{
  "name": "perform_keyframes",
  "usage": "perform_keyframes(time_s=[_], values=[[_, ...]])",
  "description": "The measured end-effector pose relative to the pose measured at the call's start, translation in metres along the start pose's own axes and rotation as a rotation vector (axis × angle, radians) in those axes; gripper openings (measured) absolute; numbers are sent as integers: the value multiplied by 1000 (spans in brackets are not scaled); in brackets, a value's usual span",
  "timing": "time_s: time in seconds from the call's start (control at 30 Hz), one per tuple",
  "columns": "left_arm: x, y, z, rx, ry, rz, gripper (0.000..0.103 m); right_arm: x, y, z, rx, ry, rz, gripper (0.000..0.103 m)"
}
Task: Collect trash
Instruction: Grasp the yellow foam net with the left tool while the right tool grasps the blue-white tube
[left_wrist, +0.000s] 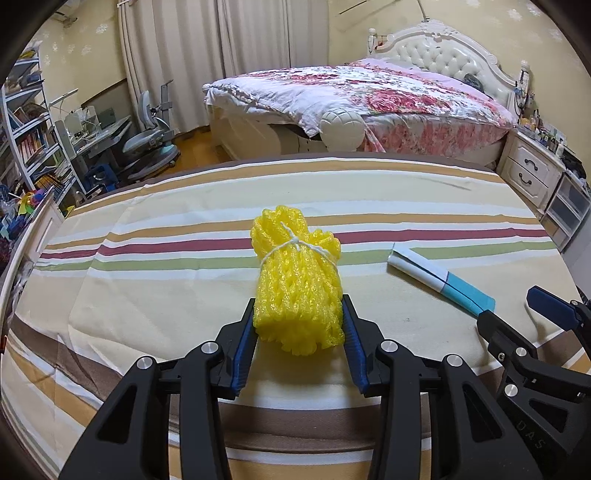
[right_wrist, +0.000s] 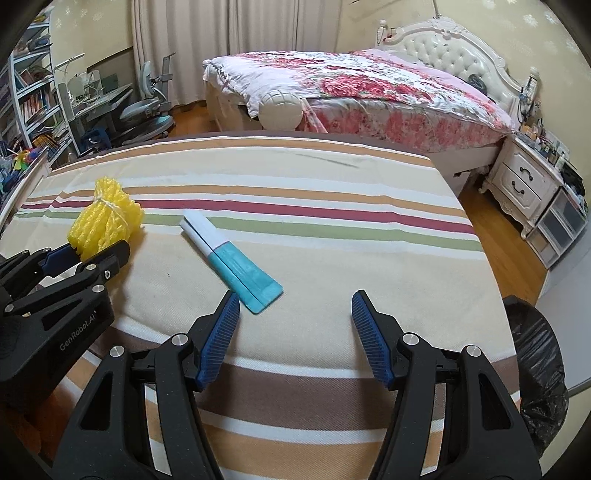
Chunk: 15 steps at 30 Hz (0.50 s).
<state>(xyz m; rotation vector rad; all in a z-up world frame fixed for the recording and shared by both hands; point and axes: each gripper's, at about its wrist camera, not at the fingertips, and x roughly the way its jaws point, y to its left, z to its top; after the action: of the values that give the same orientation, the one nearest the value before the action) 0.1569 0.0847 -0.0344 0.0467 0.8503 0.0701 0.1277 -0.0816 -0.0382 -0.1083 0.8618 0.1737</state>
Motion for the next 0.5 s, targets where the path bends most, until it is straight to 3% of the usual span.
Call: perform_keyframes(time_s=[0.4, 0.5], values=[[0, 23, -3, -29, 3, 2, 43, 21, 25, 23, -29, 15, 14, 61], [0, 23, -3, -29, 2, 0, 43, 24, 27, 25, -33, 15, 20, 51]])
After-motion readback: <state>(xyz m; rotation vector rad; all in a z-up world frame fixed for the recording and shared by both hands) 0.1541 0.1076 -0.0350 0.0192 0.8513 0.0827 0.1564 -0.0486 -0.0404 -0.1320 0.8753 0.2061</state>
